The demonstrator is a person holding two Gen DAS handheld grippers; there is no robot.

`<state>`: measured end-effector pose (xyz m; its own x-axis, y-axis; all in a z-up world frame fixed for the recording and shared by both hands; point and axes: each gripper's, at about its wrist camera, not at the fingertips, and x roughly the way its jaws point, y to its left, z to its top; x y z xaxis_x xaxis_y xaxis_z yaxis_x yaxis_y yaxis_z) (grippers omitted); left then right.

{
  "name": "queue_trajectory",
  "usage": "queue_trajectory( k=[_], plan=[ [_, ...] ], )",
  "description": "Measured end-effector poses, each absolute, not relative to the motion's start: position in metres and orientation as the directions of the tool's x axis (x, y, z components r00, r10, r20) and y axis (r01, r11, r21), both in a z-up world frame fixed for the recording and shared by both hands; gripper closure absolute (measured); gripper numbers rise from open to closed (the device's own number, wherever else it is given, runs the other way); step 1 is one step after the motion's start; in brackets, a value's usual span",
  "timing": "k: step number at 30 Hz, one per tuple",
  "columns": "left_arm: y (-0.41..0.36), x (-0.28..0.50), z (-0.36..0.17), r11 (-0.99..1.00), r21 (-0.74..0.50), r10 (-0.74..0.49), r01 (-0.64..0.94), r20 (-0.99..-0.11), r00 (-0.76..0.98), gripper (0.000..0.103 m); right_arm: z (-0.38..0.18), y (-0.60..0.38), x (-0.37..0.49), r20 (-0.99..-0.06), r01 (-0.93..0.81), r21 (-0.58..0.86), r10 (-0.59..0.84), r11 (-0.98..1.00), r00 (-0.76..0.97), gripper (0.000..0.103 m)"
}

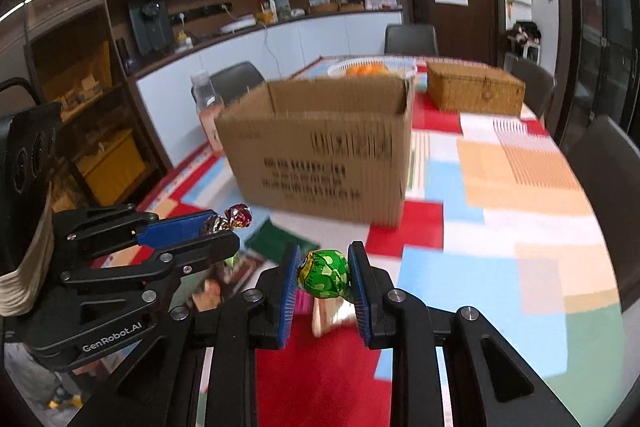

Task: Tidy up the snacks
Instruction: 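Carry the chocolate and lollipop over the box and open both grippers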

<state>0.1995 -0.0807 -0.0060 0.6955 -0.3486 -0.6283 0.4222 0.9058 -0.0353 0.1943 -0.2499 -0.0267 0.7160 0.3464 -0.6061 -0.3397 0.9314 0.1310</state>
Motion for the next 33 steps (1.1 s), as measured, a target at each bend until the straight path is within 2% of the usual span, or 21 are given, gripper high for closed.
queue_trajectory(
  k=[16,23,33],
  plan=[
    [-0.046,0.273,0.058,0.949,0.018,-0.263,0.314,-0.503,0.823,0.080,0.037,-0.224,0.281,-0.498,-0.388,0.105,0.386,0.916,0.777,0.077],
    [-0.034,0.316,0.064,0.954,0.002,-0.254,0.301,-0.532,0.808,0.080,0.043,-0.208,0.326,-0.532,-0.397,0.114,0.394,0.911,0.750,0.077],
    [-0.029,0.370,0.046,0.957,-0.026,-0.242,0.289,-0.622,0.745,0.080,0.031,-0.194,0.384,-0.605,-0.384,0.131,0.380,0.914,0.699,0.077]
  ],
)
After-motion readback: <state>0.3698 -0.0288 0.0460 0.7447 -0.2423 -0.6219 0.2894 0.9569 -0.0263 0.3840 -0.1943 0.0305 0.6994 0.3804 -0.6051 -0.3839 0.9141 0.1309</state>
